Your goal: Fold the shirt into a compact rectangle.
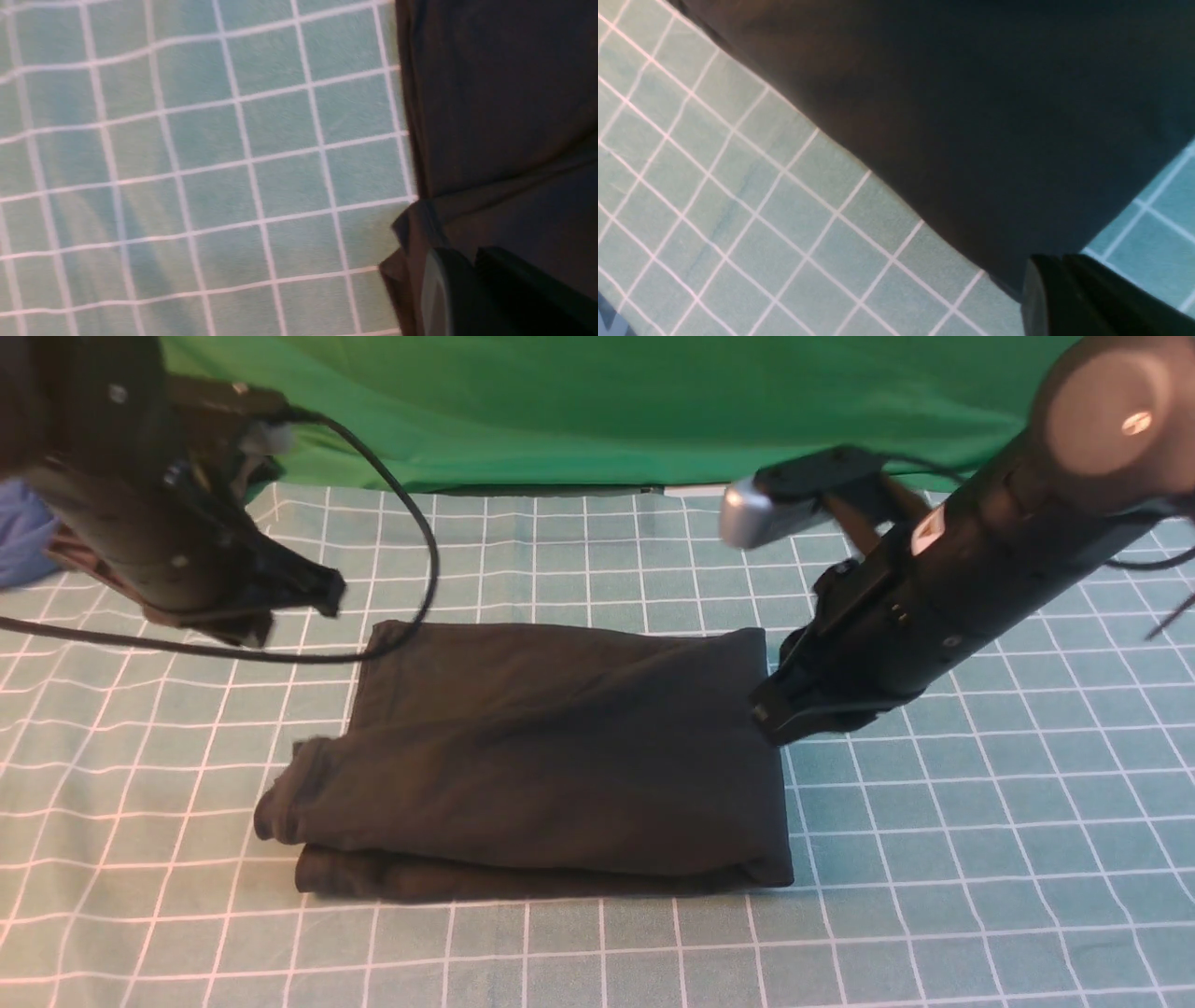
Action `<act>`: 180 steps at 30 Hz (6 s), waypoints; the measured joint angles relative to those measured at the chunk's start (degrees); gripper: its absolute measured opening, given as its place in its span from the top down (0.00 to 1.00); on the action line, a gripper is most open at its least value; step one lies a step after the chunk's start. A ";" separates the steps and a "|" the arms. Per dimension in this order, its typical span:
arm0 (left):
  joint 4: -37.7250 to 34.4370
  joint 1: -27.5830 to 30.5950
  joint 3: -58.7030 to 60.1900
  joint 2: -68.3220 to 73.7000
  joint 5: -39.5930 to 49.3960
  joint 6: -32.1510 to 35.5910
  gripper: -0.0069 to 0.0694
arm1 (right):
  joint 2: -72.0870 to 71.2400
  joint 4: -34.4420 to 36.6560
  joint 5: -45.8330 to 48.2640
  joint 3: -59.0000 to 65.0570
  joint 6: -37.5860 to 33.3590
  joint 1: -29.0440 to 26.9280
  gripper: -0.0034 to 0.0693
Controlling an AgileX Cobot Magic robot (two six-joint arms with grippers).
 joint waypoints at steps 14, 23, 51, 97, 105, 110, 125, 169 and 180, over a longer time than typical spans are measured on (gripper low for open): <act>-26.58 -0.54 9.05 2.10 -6.04 8.68 0.90 | 3.28 4.23 -4.01 0.00 0.19 0.06 0.91; -24.16 -0.48 18.90 8.85 -15.29 8.42 0.90 | 12.96 1.48 0.15 0.57 -0.41 0.17 0.91; -24.45 -0.48 18.89 -21.30 -7.28 8.28 0.90 | 8.35 -6.58 -6.29 -3.47 7.48 -8.91 0.69; -32.31 -0.48 33.19 -45.16 -7.87 6.32 0.90 | 24.34 -9.18 1.51 -16.06 2.87 -14.57 0.37; -32.15 -0.48 33.19 -45.16 -9.50 6.32 0.90 | 11.20 -20.95 10.13 -17.79 6.93 -15.75 0.74; -32.00 -0.48 33.19 -45.16 -11.92 6.32 0.90 | -4.23 -22.42 11.43 -16.74 8.63 -17.26 0.90; -33.17 -0.48 33.19 -41.14 -23.13 6.32 0.90 | -68.95 -22.46 -23.03 23.39 7.33 -17.28 0.91; -24.87 -0.48 33.57 -41.10 -27.23 9.06 0.89 | -94.02 -22.51 -55.10 53.72 13.58 -17.28 0.65; -19.54 -0.48 55.90 -69.28 -50.68 12.69 0.89 | -93.97 -22.51 -55.10 53.72 13.58 -17.28 0.62</act>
